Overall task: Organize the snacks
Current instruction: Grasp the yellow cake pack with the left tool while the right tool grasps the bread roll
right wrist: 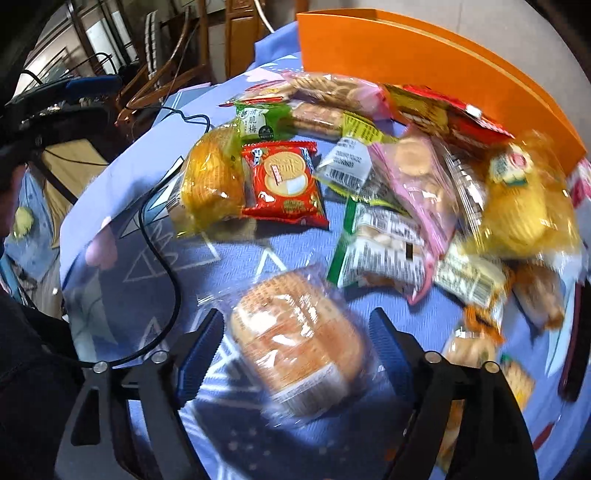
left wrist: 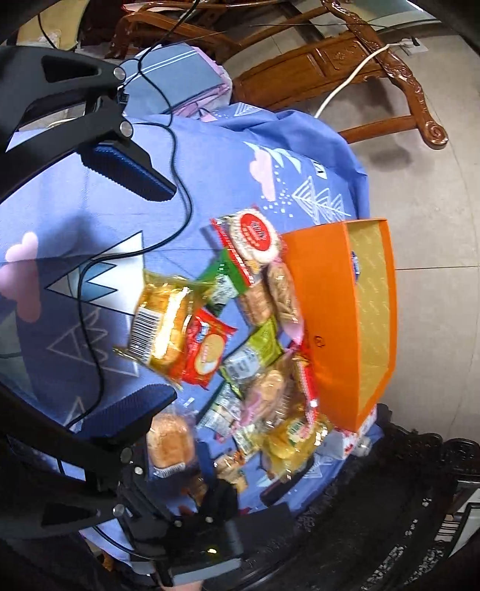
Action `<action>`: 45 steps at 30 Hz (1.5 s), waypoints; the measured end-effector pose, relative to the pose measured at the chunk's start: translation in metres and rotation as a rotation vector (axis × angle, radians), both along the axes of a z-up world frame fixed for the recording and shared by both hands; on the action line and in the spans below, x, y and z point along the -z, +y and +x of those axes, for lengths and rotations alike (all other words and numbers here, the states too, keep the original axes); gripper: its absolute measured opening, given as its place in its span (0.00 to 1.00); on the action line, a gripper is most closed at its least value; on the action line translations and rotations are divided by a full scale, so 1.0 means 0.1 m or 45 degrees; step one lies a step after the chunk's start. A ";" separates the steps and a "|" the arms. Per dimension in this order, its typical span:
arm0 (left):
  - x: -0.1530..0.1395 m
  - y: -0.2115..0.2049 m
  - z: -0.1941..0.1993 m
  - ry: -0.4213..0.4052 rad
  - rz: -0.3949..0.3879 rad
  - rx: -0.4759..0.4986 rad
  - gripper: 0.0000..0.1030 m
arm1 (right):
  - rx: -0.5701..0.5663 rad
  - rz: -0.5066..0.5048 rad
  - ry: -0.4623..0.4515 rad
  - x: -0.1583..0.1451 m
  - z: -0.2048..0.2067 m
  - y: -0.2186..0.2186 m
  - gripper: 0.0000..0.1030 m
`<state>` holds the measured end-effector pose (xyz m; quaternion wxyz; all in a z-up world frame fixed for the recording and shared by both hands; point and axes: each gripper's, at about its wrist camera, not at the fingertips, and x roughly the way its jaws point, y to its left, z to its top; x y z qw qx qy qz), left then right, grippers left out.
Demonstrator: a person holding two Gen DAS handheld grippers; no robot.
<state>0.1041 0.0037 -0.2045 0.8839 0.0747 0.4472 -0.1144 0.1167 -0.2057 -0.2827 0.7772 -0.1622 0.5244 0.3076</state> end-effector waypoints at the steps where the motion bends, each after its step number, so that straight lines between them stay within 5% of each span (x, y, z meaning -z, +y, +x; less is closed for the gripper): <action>1: 0.04 -0.01 0.00 0.009 0.003 0.001 0.94 | -0.014 -0.003 0.001 0.01 0.01 0.02 0.80; 9: 0.30 -0.17 0.07 0.067 0.035 0.045 0.94 | -0.124 -0.060 0.066 0.08 0.02 0.10 0.81; 12: 0.41 -0.23 0.12 0.078 0.049 0.073 0.94 | -0.121 -0.142 0.046 0.19 0.00 0.15 0.69; 16: 0.55 -0.30 0.24 0.090 0.064 0.118 0.94 | -0.007 -0.097 0.034 0.16 -0.02 0.11 0.58; 32: 1.01 -0.54 0.41 0.077 0.186 0.361 0.94 | 0.357 -0.027 0.085 0.10 -0.28 -0.06 0.56; 38: 1.00 -0.48 0.40 0.002 0.173 0.412 0.74 | 0.407 -0.040 0.069 0.06 -0.29 -0.04 0.56; 45: 0.90 -0.38 0.26 -0.048 0.150 0.441 0.71 | 0.431 -0.027 0.042 -0.05 -0.28 0.00 0.56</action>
